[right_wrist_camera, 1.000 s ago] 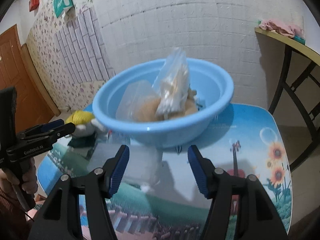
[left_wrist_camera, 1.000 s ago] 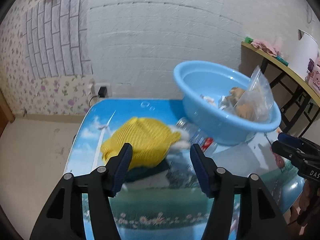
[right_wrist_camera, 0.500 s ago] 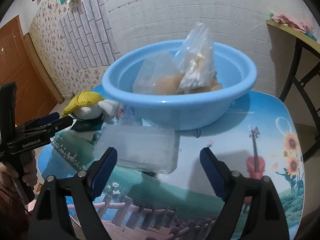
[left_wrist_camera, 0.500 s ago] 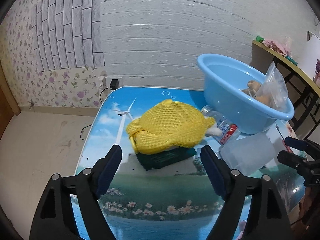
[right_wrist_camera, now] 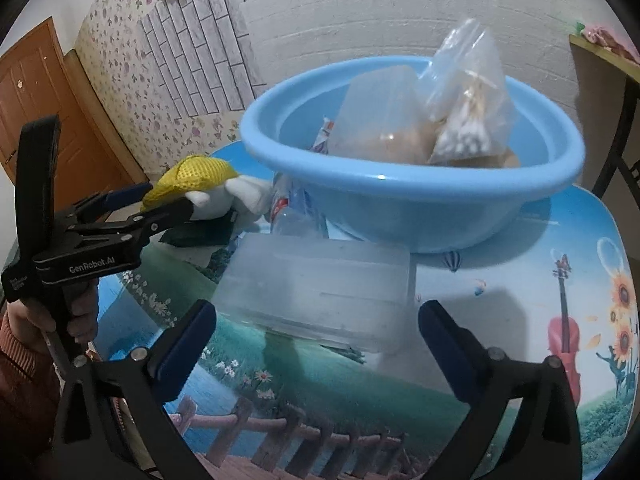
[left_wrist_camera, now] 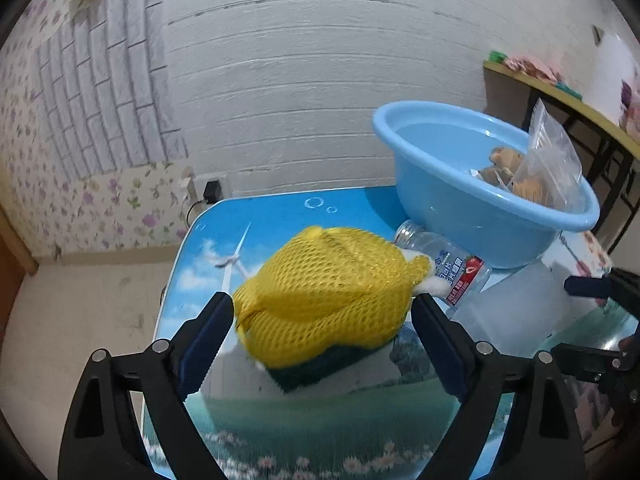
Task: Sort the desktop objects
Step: 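Move the left tool to the yellow-hatted plush toy and close on it, then grip the clear plastic box with the right tool while the left tool holds the plush toy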
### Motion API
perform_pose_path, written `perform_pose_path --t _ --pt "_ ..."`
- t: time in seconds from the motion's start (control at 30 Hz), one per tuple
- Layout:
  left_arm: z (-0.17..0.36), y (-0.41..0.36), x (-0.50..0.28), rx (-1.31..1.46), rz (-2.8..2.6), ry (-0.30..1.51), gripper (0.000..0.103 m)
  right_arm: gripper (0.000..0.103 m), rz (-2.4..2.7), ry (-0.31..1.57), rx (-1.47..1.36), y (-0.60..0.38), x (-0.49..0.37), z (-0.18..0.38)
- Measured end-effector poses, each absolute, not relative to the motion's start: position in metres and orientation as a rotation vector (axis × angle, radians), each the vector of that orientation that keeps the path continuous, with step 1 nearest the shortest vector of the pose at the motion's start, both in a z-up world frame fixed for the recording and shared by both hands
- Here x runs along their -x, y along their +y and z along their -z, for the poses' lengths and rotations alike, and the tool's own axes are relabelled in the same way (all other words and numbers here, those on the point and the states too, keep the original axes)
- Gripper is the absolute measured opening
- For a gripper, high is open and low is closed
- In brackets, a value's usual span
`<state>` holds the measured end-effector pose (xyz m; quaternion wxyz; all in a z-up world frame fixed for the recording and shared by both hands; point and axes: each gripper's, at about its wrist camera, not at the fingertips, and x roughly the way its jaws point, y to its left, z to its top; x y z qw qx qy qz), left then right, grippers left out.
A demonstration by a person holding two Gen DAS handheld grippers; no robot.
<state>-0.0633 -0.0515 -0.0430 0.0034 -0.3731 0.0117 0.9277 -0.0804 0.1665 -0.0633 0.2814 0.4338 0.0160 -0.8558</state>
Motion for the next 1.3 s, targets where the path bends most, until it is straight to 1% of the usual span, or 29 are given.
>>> perform_pose_path --t 0.1,0.13,0.17,0.27,0.3,0.43,0.53,0.6,0.83,0.9,0.97,1.03,1.13,1.17,1.3 --pt "0.046 -0.048 0.067 1.148 -2.887 0.071 0.089 0.103 2.291 0.046 -1.187 0.165 0.085 0.066" --pt "0.046 -0.048 0.066 1.134 -2.887 0.061 0.085 0.103 2.287 0.046 -1.196 0.164 0.086 0.067" --pt "0.045 -0.049 0.066 1.135 -2.890 0.048 0.066 0.103 2.287 0.049 -1.199 0.163 0.086 0.067" --pt "0.044 -0.056 0.063 1.148 -2.869 0.002 0.059 0.103 2.287 0.068 -1.194 0.160 0.085 0.066" --pt "0.043 -0.057 0.061 1.144 -2.869 -0.001 0.058 0.103 2.288 0.075 -1.189 0.159 0.084 0.066" --pt "0.039 -0.059 0.046 1.130 -2.886 -0.005 0.057 0.103 2.283 0.106 -1.166 0.156 0.076 0.065" --pt "0.036 -0.058 0.036 1.128 -2.884 -0.005 0.057 0.099 2.267 0.109 -1.159 0.157 0.070 0.064" --pt "0.034 -0.057 0.027 1.128 -2.891 0.000 0.057 0.094 2.242 0.100 -1.159 0.157 0.067 0.063" --pt "0.033 -0.056 -0.008 1.145 -2.909 -0.014 0.057 0.093 2.150 0.139 -1.112 0.158 0.037 0.058" --pt "0.034 -0.055 -0.016 1.153 -2.913 -0.014 0.058 0.087 2.102 0.167 -1.091 0.154 0.028 0.057" --pt "0.035 -0.055 -0.023 1.162 -2.913 -0.010 0.058 0.084 2.076 0.196 -1.075 0.148 0.020 0.056" --pt "0.035 -0.056 -0.030 1.167 -2.913 -0.017 0.058 0.084 2.103 0.199 -1.065 0.151 0.018 0.055" --pt "0.034 -0.055 -0.039 1.174 -2.908 -0.005 0.060 0.084 2.181 0.217 -1.063 0.158 0.027 0.056" --pt "0.034 -0.054 -0.040 1.177 -2.907 0.007 0.063 0.084 2.200 0.228 -1.058 0.162 0.030 0.057" --pt "0.039 -0.052 -0.040 1.203 -2.907 0.049 0.068 0.085 2.207 0.299 -1.093 0.158 0.049 0.067"
